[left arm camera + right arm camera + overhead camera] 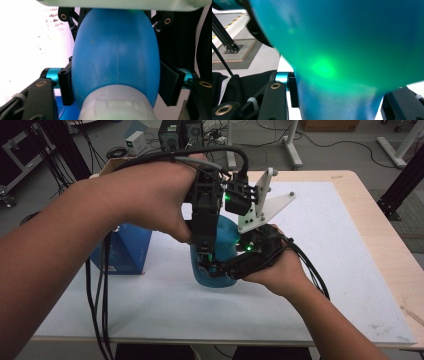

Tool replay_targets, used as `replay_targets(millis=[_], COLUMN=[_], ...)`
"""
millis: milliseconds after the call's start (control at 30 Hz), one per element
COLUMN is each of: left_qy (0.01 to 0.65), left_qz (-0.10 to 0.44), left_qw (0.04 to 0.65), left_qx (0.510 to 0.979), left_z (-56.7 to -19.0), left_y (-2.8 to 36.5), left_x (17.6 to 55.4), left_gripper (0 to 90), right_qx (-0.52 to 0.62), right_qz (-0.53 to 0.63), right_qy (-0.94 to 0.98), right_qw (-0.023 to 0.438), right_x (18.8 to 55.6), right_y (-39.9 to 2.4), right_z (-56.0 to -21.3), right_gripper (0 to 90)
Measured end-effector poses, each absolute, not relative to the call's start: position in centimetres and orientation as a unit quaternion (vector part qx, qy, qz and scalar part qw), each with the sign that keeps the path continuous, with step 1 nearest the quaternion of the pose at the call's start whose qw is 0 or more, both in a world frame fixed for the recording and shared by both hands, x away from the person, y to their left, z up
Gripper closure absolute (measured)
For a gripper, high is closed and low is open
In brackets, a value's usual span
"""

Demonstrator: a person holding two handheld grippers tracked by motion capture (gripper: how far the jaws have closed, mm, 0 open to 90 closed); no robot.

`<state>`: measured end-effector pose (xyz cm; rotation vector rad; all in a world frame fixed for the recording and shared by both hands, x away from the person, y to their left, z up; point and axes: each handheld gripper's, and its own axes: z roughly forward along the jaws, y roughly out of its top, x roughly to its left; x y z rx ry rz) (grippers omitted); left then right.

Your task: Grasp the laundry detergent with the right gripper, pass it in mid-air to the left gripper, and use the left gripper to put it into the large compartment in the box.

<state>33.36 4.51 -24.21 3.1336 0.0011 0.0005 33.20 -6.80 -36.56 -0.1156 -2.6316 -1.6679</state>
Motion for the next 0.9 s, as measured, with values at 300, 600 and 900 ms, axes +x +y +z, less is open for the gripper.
replay_targets(millis=[300, 600, 900], left_qy=[0.002, 0.003, 0.018], left_qz=[0.006, 0.005, 0.005], left_qw=[0.003, 0.001, -0.011], left_qx=[1.000, 1.000, 1.000], left_z=[-24.10, -24.16, -24.04], left_y=[4.37, 4.38, 4.34], left_x=[33.37, 33.41, 33.18], left_gripper=[35.5, 37.7, 38.2], right_qx=[-0.036, -0.032, -0.024], right_qz=[-0.536, -0.536, -0.541], right_qy=[-0.843, -0.843, -0.841], right_qw=[0.015, 0.018, 0.022], right_x=[33.14, 33.14, 33.12], right_y=[-6.79, -6.67, -6.52], right_z=[-36.54, -36.57, -36.59], right_gripper=[46.3, 46.3, 46.0])
